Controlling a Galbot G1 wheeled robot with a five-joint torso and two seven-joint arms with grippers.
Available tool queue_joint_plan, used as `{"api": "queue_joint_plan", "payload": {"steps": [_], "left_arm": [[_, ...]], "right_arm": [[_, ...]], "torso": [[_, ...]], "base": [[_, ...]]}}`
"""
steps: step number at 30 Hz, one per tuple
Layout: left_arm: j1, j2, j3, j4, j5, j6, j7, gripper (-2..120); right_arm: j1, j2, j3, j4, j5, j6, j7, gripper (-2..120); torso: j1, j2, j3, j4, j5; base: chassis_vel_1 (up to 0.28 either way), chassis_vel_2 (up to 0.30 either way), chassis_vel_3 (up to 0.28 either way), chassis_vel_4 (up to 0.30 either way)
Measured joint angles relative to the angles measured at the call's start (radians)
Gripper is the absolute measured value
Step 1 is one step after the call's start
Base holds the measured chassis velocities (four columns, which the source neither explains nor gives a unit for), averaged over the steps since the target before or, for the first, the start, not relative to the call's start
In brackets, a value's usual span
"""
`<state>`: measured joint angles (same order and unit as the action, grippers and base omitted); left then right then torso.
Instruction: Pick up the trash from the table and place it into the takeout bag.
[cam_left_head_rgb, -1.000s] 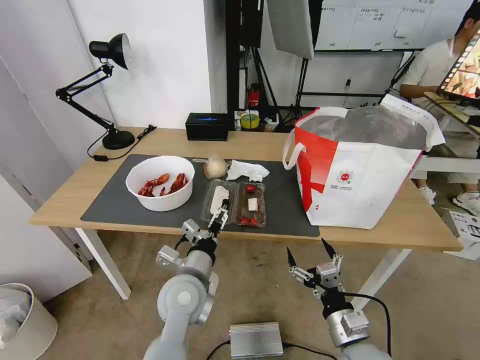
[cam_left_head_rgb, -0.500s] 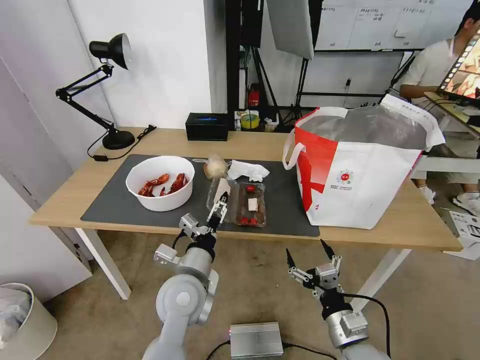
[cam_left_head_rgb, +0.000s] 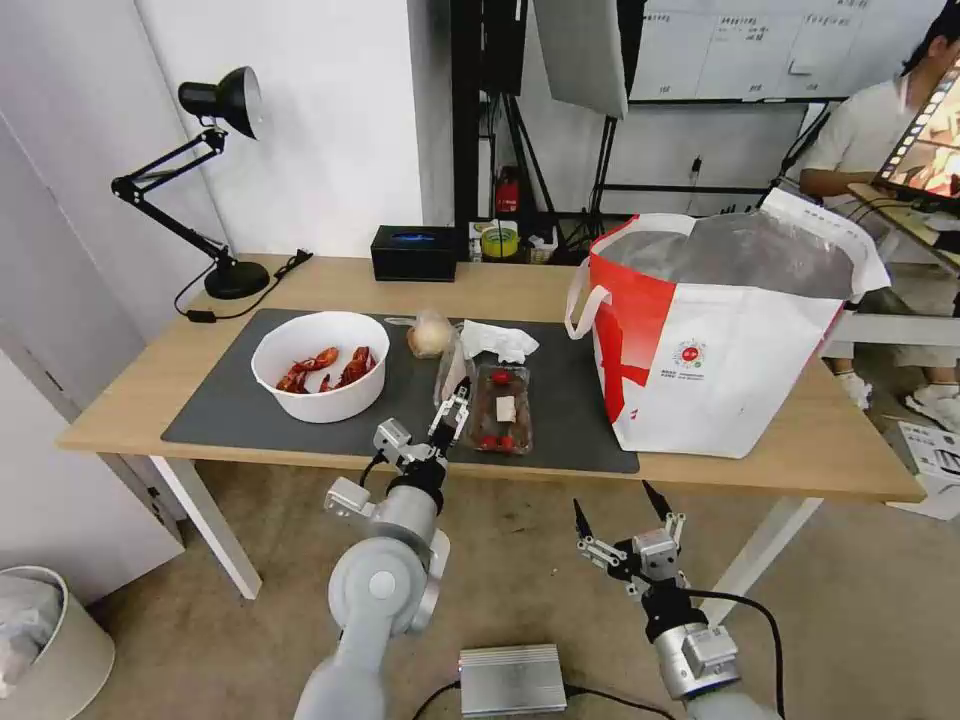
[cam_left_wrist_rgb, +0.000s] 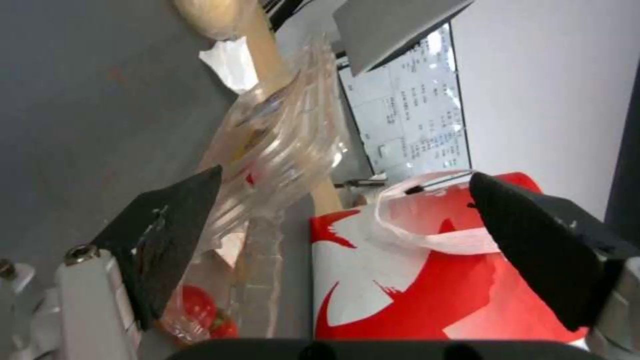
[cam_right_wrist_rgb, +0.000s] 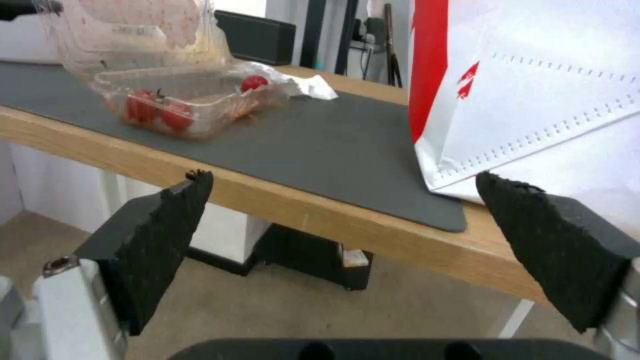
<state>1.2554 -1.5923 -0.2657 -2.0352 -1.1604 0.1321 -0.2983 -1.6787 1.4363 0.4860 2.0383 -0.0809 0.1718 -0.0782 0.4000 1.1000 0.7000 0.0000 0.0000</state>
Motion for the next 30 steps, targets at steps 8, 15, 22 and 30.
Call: {"api": "queue_joint_plan", "payload": {"steps": [8, 15, 22, 30], "left_arm": [[0.003, 0.0, 0.002, -0.01, 0.0, -0.002, 0.016, 100], [0.009, 0.0, 0.033, -0.011, 0.0, -0.003, 0.033, 100], [0.006, 0.0, 0.082, 0.001, 0.012, -0.003, 0.04, 100], [-0.028, 0.03, 0.099, 0.017, 0.094, -0.001, 0.059, 100]], "right_arm": [[-0.001, 0.001, -0.001, 0.001, -0.002, 0.0, 0.001, 100], [-0.009, 0.011, -0.001, 0.006, -0.006, 0.0, 0.004, 100], [-0.03, 0.038, 0.001, 0.02, -0.018, 0.004, 0.005, 100], [-0.051, 0.036, 0.025, 0.046, -0.018, 0.01, 0.007, 100]], "torso": [[0.0, 0.0, 0.0, 0.0, 0.0], [0.0, 0.0, 0.0, 0.0, 0.0], [0.0, 0.0, 0.0, 0.0, 0.0], [0.0, 0.0, 0.0, 0.0, 0.0]], "base": [[0.0, 0.0, 0.0, 0.0], [0.0, 0.0, 0.0, 0.0], [0.0, 0.0, 0.0, 0.0], [0.0, 0.0, 0.0, 0.0]]}}
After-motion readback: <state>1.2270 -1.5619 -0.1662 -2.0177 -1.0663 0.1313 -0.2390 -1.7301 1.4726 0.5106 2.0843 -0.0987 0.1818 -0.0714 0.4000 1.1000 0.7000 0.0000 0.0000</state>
